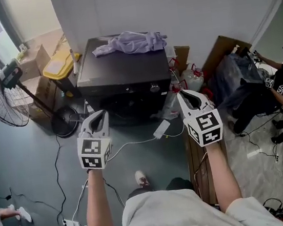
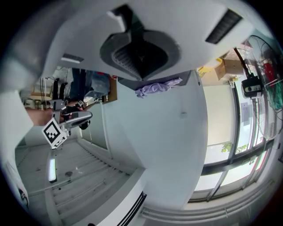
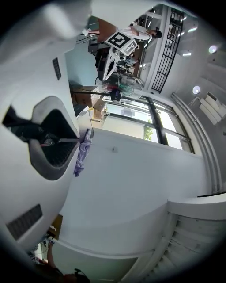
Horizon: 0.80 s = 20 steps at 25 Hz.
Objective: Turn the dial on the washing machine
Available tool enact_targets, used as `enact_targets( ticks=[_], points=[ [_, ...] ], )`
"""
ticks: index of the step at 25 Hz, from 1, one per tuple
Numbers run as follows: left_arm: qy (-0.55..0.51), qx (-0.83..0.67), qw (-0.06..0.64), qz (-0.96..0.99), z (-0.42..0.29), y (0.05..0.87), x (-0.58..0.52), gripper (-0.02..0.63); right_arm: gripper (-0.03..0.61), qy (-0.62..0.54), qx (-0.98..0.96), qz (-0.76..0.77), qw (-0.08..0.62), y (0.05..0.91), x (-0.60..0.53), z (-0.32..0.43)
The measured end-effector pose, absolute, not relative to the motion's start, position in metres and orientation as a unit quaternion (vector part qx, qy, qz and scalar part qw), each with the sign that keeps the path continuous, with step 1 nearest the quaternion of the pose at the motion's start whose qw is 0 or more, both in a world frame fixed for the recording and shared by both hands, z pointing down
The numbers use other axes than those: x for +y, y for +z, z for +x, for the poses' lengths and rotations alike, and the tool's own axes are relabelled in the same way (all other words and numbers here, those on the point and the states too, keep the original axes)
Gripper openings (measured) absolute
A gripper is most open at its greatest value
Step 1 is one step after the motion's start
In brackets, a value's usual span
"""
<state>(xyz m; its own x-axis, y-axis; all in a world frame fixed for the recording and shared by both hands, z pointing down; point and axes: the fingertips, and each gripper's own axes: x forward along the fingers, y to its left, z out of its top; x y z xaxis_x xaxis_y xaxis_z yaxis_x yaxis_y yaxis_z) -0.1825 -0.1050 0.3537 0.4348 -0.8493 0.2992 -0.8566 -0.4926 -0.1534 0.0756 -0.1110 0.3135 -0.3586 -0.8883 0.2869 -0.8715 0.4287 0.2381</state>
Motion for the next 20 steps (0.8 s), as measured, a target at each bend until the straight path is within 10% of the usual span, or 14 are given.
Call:
enact_targets(
  ticks=[20],
  points=[
    [0.213,-0.514,0.109,0.824,-0.161,0.454,-0.198,0.015,0.273,0.134,-0.822,0.484,0.268,0.501,-0.264,0.066]
  ],
)
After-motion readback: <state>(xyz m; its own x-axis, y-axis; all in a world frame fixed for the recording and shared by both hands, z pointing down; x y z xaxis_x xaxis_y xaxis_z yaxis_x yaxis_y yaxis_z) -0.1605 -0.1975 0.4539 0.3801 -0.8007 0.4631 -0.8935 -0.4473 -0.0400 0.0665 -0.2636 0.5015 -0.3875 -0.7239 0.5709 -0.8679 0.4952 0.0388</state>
